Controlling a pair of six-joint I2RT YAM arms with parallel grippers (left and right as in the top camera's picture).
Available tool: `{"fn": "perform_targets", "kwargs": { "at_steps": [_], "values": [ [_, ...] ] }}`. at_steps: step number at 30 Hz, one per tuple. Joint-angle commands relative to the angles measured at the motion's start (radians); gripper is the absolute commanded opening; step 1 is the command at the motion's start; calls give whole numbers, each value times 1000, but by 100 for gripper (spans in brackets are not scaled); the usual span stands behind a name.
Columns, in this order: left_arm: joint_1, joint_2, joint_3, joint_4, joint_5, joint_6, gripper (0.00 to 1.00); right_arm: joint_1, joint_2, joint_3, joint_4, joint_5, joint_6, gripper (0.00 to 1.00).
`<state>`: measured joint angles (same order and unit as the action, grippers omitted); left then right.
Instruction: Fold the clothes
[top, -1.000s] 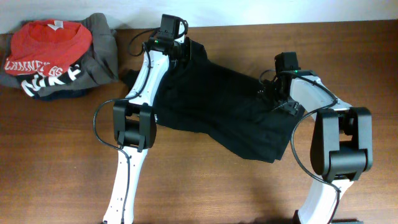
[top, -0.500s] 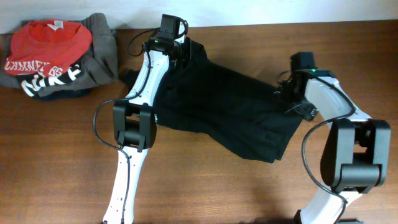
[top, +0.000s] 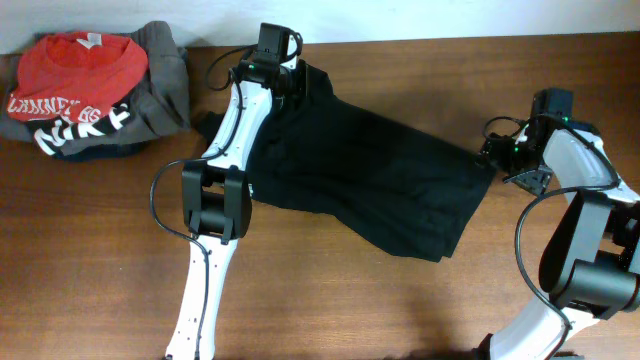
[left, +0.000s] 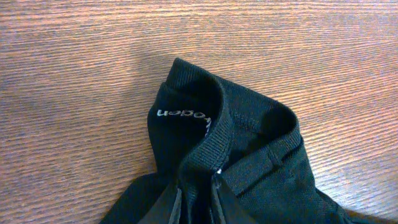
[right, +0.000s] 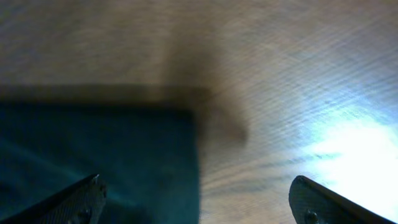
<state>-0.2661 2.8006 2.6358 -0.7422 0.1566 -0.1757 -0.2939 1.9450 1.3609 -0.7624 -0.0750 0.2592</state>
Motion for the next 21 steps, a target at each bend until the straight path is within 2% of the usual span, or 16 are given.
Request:
{"fn": "perform_targets", "kwargs": {
  "at_steps": [1, 7, 10, 21],
  "values": [
    [7, 4, 10, 0, -3, 6, 15, 8, -16, -2, 22, -77, -72, 99],
    [7, 4, 10, -5, -3, 6, 15, 19, 5, -2, 72, -83, -64, 99],
    [7, 4, 10, -11, -3, 6, 11, 19, 15, -2, 96, -84, -64, 99],
    [7, 4, 10, -13, -3, 6, 11, 34, 56, -2, 142, -83, -63, 99]
  ]
}}
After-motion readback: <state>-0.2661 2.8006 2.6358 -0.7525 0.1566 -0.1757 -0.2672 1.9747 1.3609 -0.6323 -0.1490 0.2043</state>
